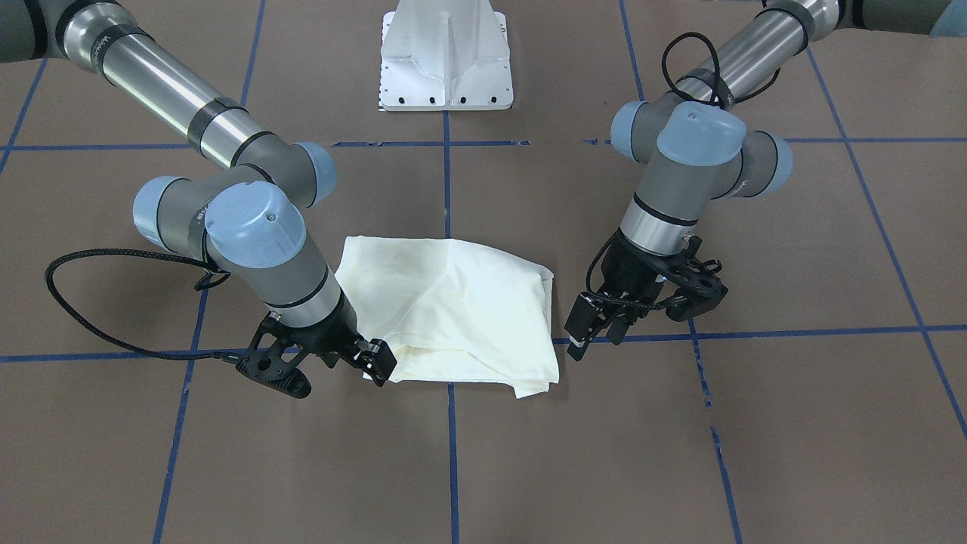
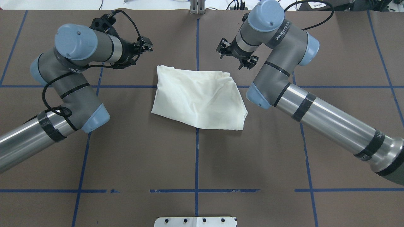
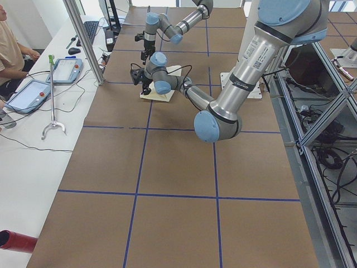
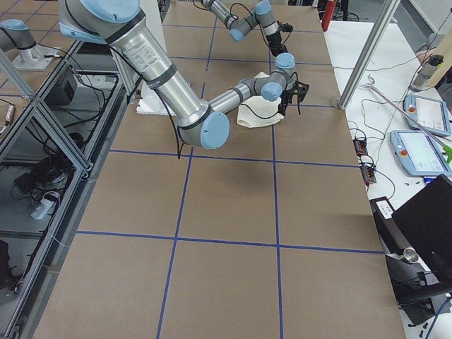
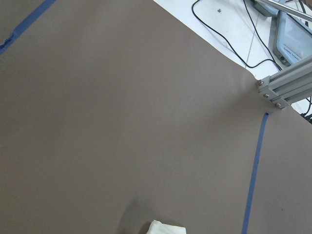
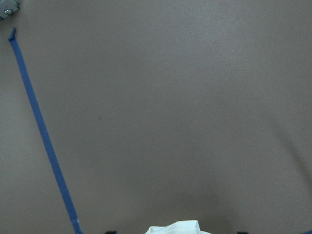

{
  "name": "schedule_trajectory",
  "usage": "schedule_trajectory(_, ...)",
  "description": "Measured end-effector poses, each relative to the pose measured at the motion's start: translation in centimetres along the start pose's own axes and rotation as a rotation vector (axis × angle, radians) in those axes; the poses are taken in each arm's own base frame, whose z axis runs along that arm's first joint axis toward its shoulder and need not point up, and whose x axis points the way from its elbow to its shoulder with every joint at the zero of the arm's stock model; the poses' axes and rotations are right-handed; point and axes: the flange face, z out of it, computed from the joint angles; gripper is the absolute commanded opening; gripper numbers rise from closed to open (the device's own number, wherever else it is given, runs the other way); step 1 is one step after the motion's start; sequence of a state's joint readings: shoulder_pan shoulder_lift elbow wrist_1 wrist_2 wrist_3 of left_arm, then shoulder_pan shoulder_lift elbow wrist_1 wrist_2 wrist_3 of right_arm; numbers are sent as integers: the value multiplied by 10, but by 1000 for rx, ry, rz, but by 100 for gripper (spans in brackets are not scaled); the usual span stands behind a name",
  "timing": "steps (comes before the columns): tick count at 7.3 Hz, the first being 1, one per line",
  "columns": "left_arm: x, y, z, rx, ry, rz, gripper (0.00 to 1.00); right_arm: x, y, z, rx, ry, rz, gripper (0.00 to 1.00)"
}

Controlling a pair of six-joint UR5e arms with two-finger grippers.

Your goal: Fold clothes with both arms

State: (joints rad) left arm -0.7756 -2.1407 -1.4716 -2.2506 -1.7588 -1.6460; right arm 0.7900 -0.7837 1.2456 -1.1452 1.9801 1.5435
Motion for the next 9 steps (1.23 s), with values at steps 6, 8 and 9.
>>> schedule_trajectory(6,-79,48,54,-158,249,194,0,16,30,-13,-24,-32,8,0)
schedule_trajectory(8,-82,64,54,-270,285,250,0,12,32,-16,-25,-40,13,0)
schedule_trajectory(9,-85,74,51,-324,303,268,0,9,33,-18,-26,-45,20,0)
